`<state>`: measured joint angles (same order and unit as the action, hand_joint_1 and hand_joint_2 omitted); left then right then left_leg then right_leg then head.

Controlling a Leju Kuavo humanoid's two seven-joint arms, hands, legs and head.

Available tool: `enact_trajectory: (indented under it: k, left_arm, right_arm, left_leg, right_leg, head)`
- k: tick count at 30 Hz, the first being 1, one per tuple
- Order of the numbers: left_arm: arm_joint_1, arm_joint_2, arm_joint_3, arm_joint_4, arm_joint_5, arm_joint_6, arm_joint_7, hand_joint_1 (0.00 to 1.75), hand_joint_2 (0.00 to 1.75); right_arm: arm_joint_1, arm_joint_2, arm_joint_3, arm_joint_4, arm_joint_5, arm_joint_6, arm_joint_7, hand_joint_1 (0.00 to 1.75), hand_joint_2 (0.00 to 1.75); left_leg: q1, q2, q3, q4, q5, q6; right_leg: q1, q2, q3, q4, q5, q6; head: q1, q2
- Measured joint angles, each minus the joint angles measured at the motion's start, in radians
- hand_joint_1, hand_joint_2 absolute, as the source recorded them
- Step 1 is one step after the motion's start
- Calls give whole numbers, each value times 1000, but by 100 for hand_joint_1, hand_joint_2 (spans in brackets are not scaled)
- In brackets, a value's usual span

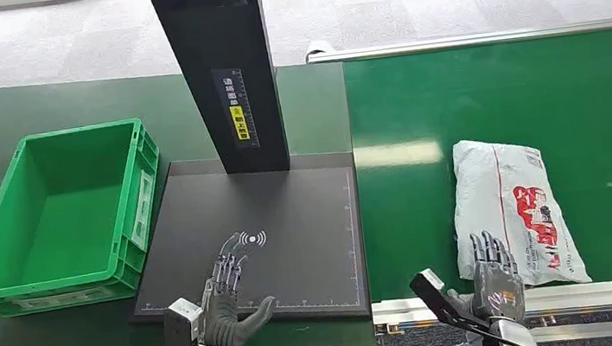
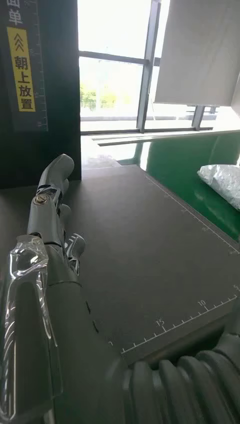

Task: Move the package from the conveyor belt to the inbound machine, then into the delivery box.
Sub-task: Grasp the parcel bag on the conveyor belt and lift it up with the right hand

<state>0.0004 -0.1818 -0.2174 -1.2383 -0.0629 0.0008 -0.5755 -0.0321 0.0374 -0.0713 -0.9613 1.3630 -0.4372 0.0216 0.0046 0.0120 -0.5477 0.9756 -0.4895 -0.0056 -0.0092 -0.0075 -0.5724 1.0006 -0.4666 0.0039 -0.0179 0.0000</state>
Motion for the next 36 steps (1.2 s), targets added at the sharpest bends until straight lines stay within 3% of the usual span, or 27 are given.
enact_trajectory:
  k: [15,23,36]
  left_arm:
    - [16,8,2,-4,11,9,5,0,175]
    - [16,9,3,-9,12,9,15,0,175]
    - [16,9,4,-17,13,9,17,0,175]
  right_arm:
    - [-8,-2,-9,-3,54,-18,30,0,175]
    - [-42,-13,-37,94,79,-120,38,0,175]
    - [-117,-9,-69,222,-1,-195,-54,0,175]
  left_leg:
    - [0,0,0,0,0,0]
    - [0,0,0,0,0,0]
    - [0,0,0,0,0,0]
  right_leg:
    - [0,0,0,0,0,0]
    - [0,0,0,0,0,0]
    - [0,0,0,0,0,0]
  head:
    - [0,0]
    - [0,0]
    - [0,0]
